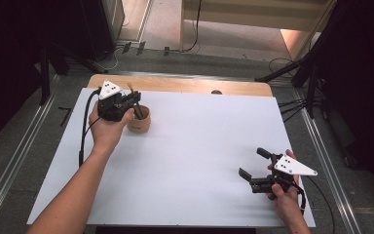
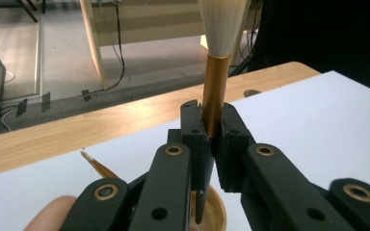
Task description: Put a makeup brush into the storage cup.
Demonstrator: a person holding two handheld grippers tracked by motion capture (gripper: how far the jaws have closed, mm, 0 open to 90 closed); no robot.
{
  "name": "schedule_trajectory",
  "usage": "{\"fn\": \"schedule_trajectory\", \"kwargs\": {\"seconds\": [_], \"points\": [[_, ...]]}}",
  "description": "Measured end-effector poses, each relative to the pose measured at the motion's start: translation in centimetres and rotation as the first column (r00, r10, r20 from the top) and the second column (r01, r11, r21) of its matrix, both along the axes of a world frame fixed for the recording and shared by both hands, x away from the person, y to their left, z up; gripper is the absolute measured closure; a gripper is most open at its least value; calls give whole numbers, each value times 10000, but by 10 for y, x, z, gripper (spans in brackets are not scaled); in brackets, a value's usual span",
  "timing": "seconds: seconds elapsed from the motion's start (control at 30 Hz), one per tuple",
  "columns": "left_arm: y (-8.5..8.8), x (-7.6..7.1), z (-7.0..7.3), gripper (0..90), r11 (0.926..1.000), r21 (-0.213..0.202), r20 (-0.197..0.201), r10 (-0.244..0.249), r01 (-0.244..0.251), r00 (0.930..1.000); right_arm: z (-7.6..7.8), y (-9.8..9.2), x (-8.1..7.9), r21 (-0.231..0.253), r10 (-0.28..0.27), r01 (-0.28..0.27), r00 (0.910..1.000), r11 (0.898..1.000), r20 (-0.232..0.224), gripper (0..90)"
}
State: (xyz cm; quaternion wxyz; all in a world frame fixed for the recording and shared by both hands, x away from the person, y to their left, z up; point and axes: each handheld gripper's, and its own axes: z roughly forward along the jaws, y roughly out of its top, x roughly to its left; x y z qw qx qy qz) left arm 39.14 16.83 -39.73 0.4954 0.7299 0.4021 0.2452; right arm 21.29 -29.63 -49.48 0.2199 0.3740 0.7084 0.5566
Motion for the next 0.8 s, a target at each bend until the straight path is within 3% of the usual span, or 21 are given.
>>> {"fn": "schedule_trajectory", "kwargs": {"seconds": [0.23, 0.53, 0.67, 0.8], "points": [[-3, 0, -12, 849, 9999, -79, -191, 148, -150, 9997, -1, 0, 0, -23, -18, 18, 10000, 10000, -55, 0], [-8, 1, -20, 849, 9995, 251, -356, 204, -196, 9992, -1, -1, 0, -17, -14, 13, 10000, 10000, -77, 0], [-9, 3, -27, 849, 9991, 317, -640, 295, -275, 9975, -1, -1, -1, -26, -16, 15, 10000, 10000, -80, 0], [-7, 4, -30, 844, 10000, 77, -757, 32, -26, 9971, -1, -2, 0, -34, -13, 13, 10000, 10000, -29, 0]]}}
